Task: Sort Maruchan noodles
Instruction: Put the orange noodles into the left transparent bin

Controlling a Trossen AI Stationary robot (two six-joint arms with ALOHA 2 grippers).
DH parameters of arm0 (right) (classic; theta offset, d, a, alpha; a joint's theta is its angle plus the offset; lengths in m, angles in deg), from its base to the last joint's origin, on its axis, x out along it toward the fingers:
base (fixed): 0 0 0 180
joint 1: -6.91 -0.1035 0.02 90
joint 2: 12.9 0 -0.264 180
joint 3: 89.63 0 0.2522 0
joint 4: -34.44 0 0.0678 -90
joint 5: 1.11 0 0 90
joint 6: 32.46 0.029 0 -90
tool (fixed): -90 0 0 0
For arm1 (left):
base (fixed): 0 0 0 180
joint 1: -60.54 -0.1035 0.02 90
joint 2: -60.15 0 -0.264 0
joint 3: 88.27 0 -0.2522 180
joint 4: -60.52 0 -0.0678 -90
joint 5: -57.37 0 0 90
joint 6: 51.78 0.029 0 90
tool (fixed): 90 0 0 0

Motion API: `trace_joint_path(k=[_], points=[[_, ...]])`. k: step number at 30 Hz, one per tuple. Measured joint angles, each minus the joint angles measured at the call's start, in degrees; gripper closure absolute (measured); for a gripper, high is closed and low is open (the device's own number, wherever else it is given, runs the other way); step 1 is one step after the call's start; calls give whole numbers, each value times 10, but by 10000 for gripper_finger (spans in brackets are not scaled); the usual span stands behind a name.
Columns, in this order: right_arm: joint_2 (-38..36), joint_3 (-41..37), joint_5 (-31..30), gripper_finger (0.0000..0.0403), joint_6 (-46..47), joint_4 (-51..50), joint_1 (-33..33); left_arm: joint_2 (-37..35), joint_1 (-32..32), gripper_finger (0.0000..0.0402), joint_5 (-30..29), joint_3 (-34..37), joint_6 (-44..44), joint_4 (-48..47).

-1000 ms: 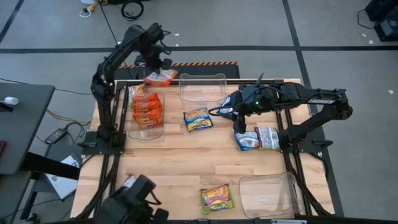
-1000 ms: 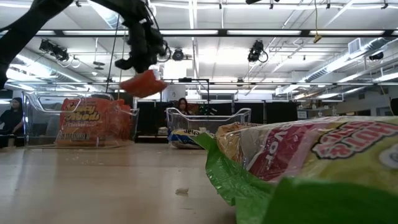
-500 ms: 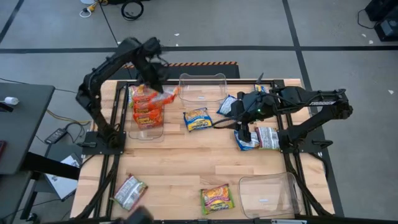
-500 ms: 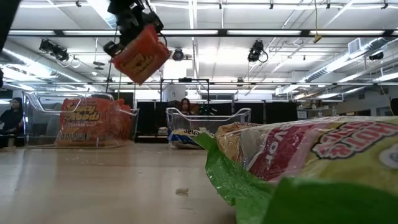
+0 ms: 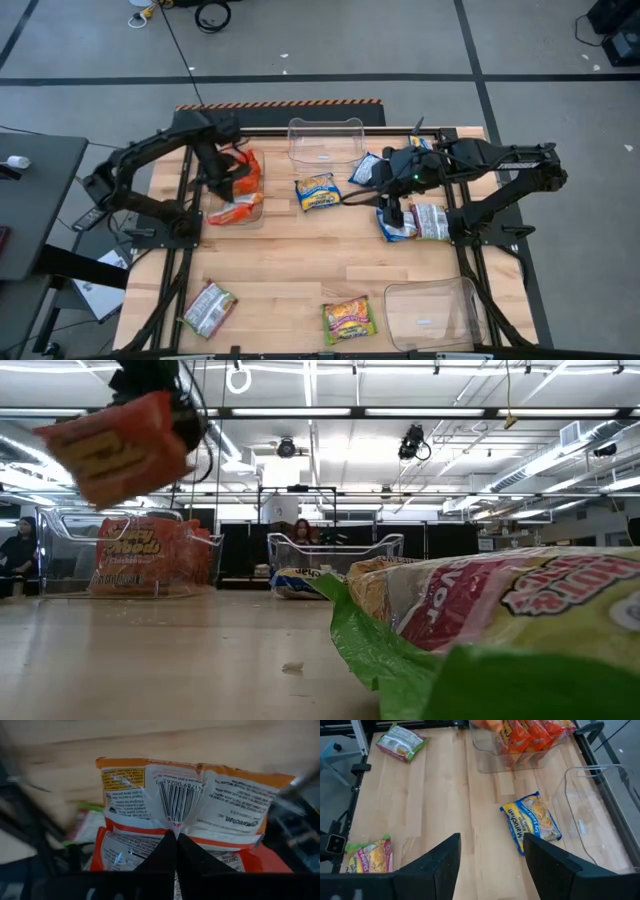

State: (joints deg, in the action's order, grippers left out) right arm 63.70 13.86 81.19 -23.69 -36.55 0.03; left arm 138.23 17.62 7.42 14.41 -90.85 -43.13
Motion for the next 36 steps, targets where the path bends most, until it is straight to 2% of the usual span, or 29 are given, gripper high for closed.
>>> trace_joint_path(k=[5,9,11,17,22,25,29,36], points=[[0,0,-1,183,4,-10,0,23,-26,395,-62,62,35,-1],[0,0,-1,183,18,-24,0,46,-54,395,-116,74,52,13],[0,0,-1,183,25,-31,0,57,-60,394,-117,73,53,27],[0,0,-1,183,39,-48,-2,77,-47,390,-120,73,71,32],[0,0,-1,183,46,-51,-3,93,-30,382,-183,73,98,34],[0,0,-1,183,46,-52,-3,93,-27,359,-221,73,102,45],[0,0,-1,183,43,-51,-3,92,-27,314,-228,60,108,30],[0,0,-1,183,31,-51,-3,81,-23,234,-249,-19,132,2]])
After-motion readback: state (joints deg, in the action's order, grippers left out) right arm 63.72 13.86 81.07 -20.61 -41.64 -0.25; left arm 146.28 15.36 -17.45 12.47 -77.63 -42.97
